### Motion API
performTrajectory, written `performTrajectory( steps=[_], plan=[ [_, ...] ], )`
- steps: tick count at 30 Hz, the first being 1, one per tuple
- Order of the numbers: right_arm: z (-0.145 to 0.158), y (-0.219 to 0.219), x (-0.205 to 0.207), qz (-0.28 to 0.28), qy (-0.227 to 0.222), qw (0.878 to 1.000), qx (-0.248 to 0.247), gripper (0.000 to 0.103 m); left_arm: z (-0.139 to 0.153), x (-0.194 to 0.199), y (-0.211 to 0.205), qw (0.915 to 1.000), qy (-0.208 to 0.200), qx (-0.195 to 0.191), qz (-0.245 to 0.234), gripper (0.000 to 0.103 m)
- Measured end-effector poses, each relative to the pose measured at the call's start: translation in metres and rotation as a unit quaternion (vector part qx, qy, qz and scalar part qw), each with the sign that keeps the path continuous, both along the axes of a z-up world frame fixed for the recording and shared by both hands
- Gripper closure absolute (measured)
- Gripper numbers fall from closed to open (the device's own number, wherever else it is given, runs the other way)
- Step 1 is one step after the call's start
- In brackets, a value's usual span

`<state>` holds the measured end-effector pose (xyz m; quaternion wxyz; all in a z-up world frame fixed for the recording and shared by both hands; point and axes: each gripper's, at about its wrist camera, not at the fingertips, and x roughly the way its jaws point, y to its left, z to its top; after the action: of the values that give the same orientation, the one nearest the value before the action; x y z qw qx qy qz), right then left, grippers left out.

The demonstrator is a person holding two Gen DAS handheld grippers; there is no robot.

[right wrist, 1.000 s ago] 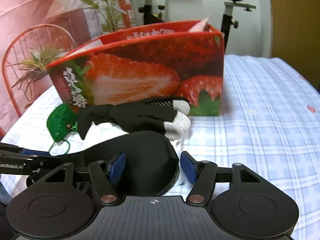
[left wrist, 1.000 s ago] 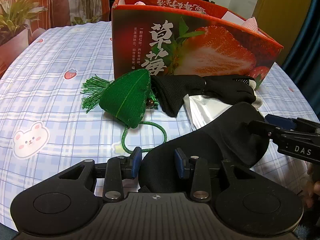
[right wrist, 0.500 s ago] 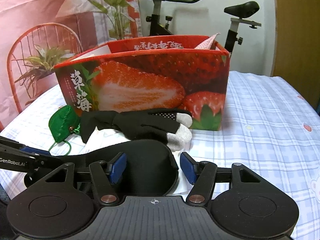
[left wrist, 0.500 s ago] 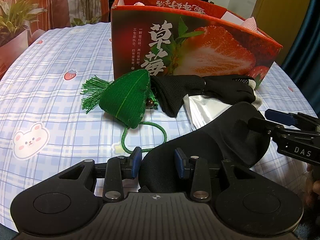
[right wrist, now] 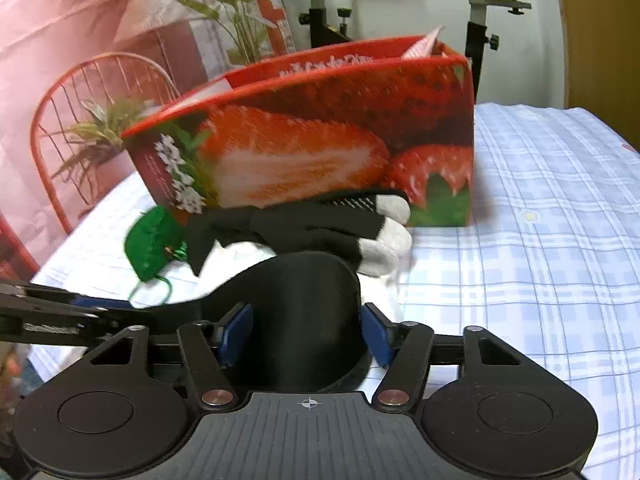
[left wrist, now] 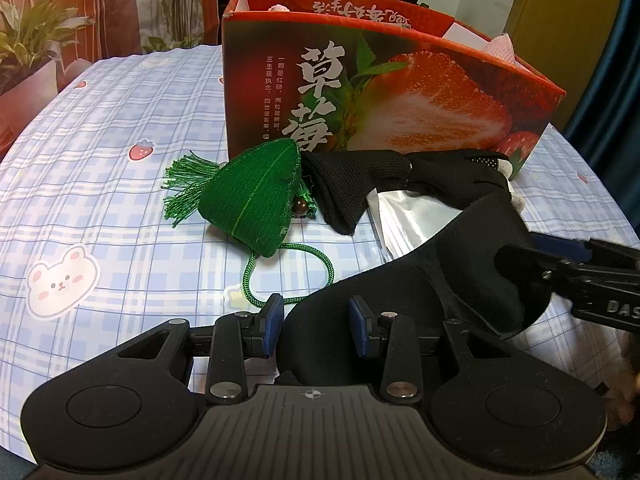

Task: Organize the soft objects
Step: 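Close both grippers on the black eye mask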

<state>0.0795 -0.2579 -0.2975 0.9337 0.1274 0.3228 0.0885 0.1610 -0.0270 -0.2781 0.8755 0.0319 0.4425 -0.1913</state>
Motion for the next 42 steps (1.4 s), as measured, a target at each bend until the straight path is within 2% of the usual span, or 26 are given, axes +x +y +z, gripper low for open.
performTrajectory(
  steps=[3,6,7,10,14,21,28,31,37,42],
  plan=[
    [0.012,0.007,-0.005,0.023,-0.022,0.999,-0.006,0.057,0.0,0.0,0.001,1.0,0.0,-0.001,0.0,0.064],
    [0.021,0.019,-0.007,0.062,-0.03,0.997,-0.018,0.078,0.0,0.0,0.0,1.0,0.0,0.001,-0.001,0.064],
    [0.022,0.024,-0.008,0.066,-0.031,0.997,-0.032,0.079,0.0,0.0,0.001,1.0,0.0,0.0,-0.001,0.064],
    [0.022,0.023,-0.007,0.05,-0.023,0.998,-0.041,0.08,0.0,0.001,0.004,1.0,0.003,-0.007,0.001,0.064],
    [0.012,0.008,-0.005,0.018,0.002,1.0,-0.014,0.079,0.0,0.002,0.006,0.9999,0.005,-0.012,0.002,0.064],
    [0.003,0.005,-0.005,0.013,0.021,1.0,-0.013,0.079,0.004,0.001,0.005,0.9998,0.016,-0.015,0.004,0.061],
    [-0.006,-0.006,-0.004,-0.043,0.041,0.998,0.021,0.08,0.026,-0.007,0.015,0.9962,0.049,-0.07,0.015,0.053],
    [-0.007,-0.006,-0.005,-0.049,0.042,0.998,0.021,0.081,0.03,-0.012,0.012,0.9955,0.059,-0.074,0.007,0.05],
    [-0.007,-0.007,-0.005,-0.048,0.048,0.997,0.031,0.08,0.015,-0.015,-0.007,0.9954,0.083,-0.046,-0.015,0.047],
    [-0.005,-0.002,-0.006,-0.03,0.048,0.998,0.036,0.08,0.008,-0.013,-0.018,0.9977,0.064,-0.012,-0.02,0.046]
  ],
)
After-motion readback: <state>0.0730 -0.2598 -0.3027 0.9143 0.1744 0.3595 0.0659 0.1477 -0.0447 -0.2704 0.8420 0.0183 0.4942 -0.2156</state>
